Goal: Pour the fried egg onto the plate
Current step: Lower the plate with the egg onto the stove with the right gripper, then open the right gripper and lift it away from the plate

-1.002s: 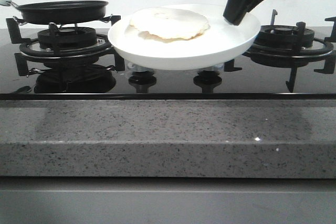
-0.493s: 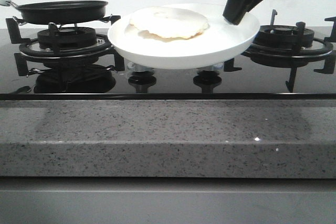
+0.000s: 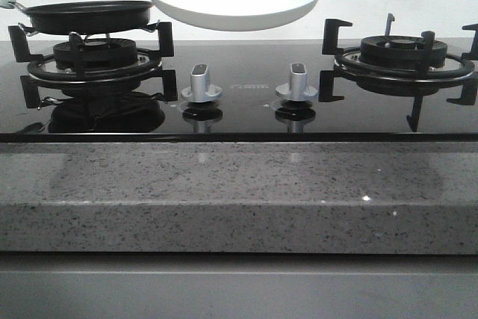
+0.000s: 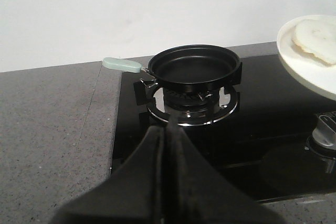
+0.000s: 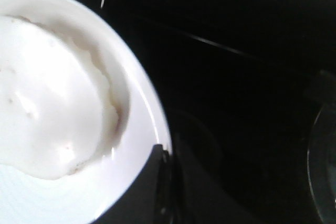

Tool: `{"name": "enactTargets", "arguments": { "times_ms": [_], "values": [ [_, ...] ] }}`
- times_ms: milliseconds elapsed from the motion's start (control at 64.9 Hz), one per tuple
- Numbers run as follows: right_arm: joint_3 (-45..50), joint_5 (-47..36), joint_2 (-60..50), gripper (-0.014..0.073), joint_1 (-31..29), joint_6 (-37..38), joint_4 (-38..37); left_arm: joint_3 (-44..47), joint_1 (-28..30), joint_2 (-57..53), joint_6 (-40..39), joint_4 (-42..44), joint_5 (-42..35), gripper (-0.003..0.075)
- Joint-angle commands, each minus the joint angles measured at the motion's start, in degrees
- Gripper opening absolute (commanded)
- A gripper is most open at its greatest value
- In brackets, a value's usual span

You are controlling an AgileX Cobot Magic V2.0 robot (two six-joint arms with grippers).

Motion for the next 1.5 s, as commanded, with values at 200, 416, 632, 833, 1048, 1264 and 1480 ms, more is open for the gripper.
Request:
{"name": "enactTargets", "arguments": {
  "times_ms": [200,416,632,833,1048,1264,1480],
  "values": [
    [-5.91,-6.89,5.06,-0.0067,-2.0,0.63,2.42,-1.53,-0.43,0.44,-0.19,-0.52,-4.92,-0.0019],
    [-5.91,-6.03,8.1,-0.0067,-2.51,0.63,1.94,-1.53,-0.43,0.44,-0.19,-0.52,-4.92,-0.0019],
    [-5.91,-3.62,8.4,-0.0067,-2.57,0.63,-1.51,-1.53,-0.43,0.44,-0.19,-0.52,-4.92,-0.0019],
    [-5.91,-3.14,8.4,0.0013,-2.57,0.63,-2.59,-1.53,-0.43,0.44,-0.19,-0.52,-4.92,-0.0019],
    [-5.91,-2.85,8.4,0.0197,-2.57,0.63,-2.59,-1.53,-0.43,0.44,-0.19,-0.52,-4.92,-0.0019],
    [-7.26,-2.31,7.84,0.0217,-2.57,0.63,-2.64,-1.53,-0.43,0.44,-0.19,-0.52,-4.92,-0.0019],
    [-12.01,2.7,6.4,0.018,-2.57,0.63,-2.64,-1.53,-0.43,0.44,-0.19,-0.52,-4.92,-0.0019]
  ]
}}
